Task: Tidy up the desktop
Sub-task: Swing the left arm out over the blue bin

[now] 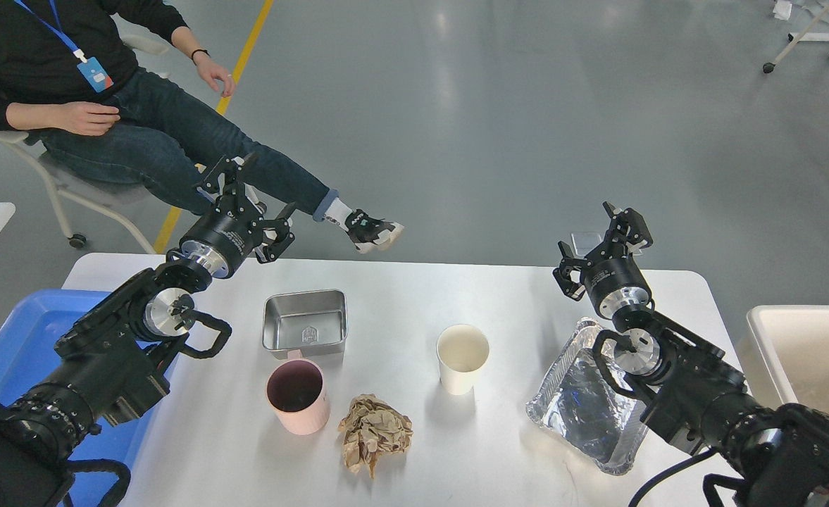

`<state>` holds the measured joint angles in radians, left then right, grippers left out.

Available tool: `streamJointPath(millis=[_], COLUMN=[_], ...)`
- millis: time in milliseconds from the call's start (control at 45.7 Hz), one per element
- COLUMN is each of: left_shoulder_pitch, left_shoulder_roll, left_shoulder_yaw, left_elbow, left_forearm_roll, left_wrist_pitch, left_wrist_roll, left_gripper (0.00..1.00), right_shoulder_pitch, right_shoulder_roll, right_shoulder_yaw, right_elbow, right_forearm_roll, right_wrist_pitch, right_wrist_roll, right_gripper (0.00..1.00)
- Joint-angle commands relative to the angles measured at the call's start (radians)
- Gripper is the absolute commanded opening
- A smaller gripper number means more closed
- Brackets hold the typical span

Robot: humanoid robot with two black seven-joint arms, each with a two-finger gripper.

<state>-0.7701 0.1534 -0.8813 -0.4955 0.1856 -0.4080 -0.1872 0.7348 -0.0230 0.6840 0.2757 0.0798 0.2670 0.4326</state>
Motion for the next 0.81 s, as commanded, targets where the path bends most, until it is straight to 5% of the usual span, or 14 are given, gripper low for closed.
streamJointPath(millis=[0,131,350,503,634,787], left_shoulder_pitch=[-0.006,-0.021,-0.061,-0.121,-0.135,-0.130], left_shoulder_roll=[0.000,-0.015,-0.017,-0.017,0.005,0.086], left_shoulder_yaw=[0.009,0.064,0.085,0.206,0.271,0.390], left_elbow=[0.000,-0.009,-0.015,-0.011,-0.018,-0.119], left_forearm_roll=[0.000,0.003,-0.002,0.006,0.025,0.032], left_wrist_pitch=[0.005,0.098,0.104,0.117,0.117,0.117], left_wrist_roll=[-0.005,-0.029,-0.015,0.061,0.017,0.021], left_gripper=[0.98,0.98,0.98,0.98,0.98,0.98], right_shoulder_pitch=[0.002,0.002,0.000,-0.002,-0.003,-0.005], right_shoulder_roll=[0.000,0.000,-0.002,-0.002,-0.003,-0.015], right_shoulder_yaw=[0.000,-0.001,0.000,0.000,-0.001,-0.001], right_elbow=[-0.003,-0.003,-0.004,-0.004,-0.004,-0.003], right_forearm_roll=[0.000,0.000,0.000,0.000,0.000,0.000], right_wrist_pitch=[0.000,0.001,0.000,0.000,0.000,0.000], right_wrist_roll=[0.000,0.000,0.000,0.000,0.000,0.000], right_gripper=[1.00,1.00,1.00,1.00,1.00,1.00])
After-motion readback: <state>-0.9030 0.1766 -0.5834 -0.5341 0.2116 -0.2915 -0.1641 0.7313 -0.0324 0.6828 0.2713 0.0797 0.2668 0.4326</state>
